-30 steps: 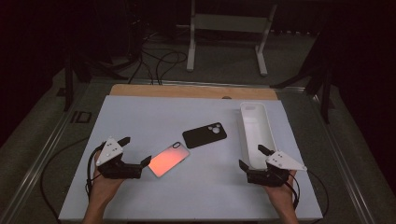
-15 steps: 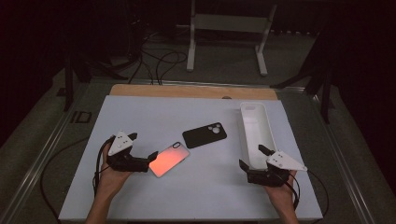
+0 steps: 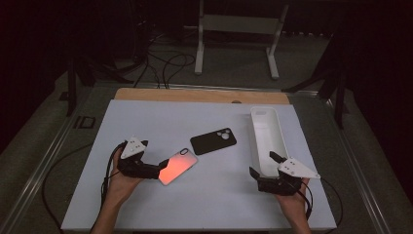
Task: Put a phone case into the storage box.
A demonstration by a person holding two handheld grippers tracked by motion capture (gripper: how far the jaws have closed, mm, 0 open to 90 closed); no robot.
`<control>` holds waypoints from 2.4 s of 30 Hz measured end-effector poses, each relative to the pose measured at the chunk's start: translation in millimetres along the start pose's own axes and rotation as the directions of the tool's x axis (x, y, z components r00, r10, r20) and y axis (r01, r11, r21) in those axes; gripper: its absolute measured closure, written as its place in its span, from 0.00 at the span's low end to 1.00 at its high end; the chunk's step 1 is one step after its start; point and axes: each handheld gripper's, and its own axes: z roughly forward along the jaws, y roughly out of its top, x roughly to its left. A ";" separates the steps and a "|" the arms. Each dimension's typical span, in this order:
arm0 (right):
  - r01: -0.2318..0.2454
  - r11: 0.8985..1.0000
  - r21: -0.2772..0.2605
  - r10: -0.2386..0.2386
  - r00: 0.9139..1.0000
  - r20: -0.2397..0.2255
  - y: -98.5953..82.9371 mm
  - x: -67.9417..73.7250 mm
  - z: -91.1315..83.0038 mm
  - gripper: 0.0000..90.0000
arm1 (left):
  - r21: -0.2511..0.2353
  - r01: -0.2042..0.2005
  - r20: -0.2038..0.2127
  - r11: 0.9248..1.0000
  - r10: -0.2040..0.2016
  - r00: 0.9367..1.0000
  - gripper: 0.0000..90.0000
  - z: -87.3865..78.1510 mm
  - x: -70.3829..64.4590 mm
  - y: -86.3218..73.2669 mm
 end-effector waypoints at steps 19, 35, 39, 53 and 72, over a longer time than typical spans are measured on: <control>0.005 1.000 0.006 -0.005 1.000 -0.002 -0.4 1.7 1.4 0.11 | 0.075 -0.030 -0.008 0.997 0.030 1.000 0.00 14.9 -0.6 1.1; 0.002 1.000 0.002 -0.002 1.000 -0.004 -0.3 1.0 0.8 0.11 | 0.140 -0.064 -0.006 0.988 0.065 0.998 0.00 27.3 -5.9 0.1; 0.004 1.000 0.003 -0.004 1.000 -0.002 0.1 1.1 0.5 0.11 | 0.151 -0.060 -0.002 0.987 0.061 0.998 0.00 30.3 -6.3 -0.6; 0.004 1.000 0.004 -0.004 1.000 -0.003 -0.1 0.8 0.3 0.11 | 0.222 -0.074 0.003 0.972 0.075 0.997 0.00 41.2 -10.4 -4.3; 0.008 1.000 0.014 -0.008 1.000 -0.010 -0.3 1.2 0.9 0.11 | 0.298 -0.078 0.017 0.951 0.076 0.997 0.00 51.4 -13.0 -8.9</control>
